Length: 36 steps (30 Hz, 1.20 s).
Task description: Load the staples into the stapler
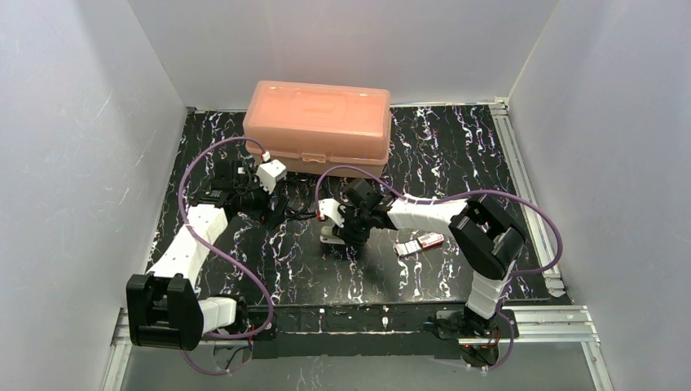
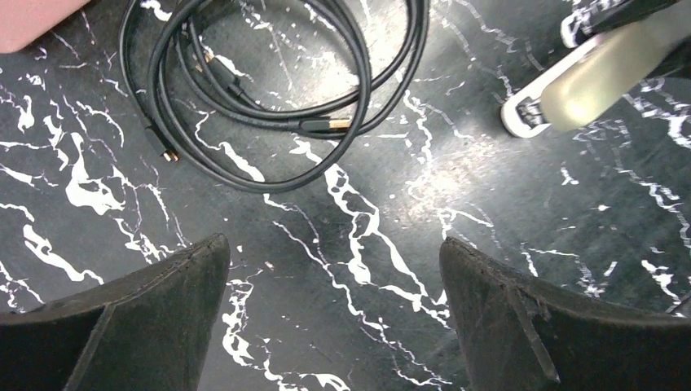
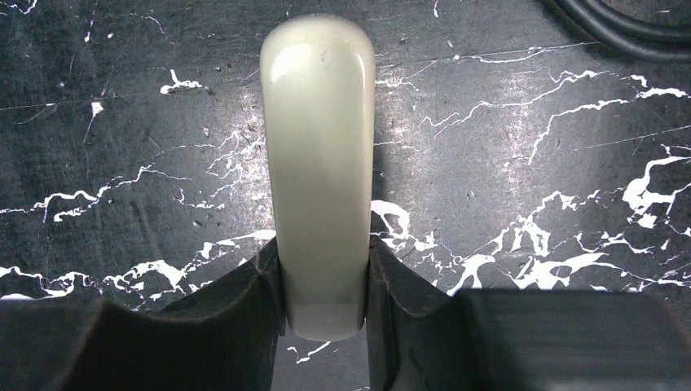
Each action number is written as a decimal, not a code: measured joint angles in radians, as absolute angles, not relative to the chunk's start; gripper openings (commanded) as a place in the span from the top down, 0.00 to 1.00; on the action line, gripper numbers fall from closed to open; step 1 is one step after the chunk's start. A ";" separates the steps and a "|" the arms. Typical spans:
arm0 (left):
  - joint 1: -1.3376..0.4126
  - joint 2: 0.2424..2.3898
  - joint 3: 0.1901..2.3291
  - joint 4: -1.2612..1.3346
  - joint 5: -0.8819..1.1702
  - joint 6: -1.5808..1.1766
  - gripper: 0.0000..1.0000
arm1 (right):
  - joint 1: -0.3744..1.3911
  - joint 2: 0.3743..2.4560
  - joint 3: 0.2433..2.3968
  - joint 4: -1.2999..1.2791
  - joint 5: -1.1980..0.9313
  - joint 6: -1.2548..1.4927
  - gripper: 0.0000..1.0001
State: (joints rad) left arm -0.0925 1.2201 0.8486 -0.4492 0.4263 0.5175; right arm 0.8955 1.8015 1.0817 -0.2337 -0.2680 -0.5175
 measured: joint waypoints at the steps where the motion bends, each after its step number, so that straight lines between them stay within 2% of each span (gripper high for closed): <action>1: -0.093 1.213 0.851 -0.451 0.440 0.508 0.02 | 0.893 1.802 1.082 -0.234 -0.271 -0.521 0.92; 8: -0.087 1.256 0.968 -0.502 0.644 0.414 0.01 | 0.852 1.737 1.082 -0.237 -0.307 -0.549 0.94; 14: -0.087 1.426 1.132 -0.570 0.907 0.257 0.02 | 0.793 1.629 1.158 -0.272 -0.358 -0.558 0.94; 21: -0.088 1.598 1.273 -0.600 1.116 0.005 0.06 | 0.768 1.609 1.293 -0.323 -0.378 -0.557 0.94; 27: -0.107 1.656 1.308 -0.607 1.193 -0.150 0.07 | 0.768 1.609 1.327 -0.361 -0.389 -0.552 0.94; 36: -0.187 1.665 1.311 -0.611 1.214 -0.240 0.11 | 0.768 1.623 1.374 -0.383 -0.400 -0.529 0.94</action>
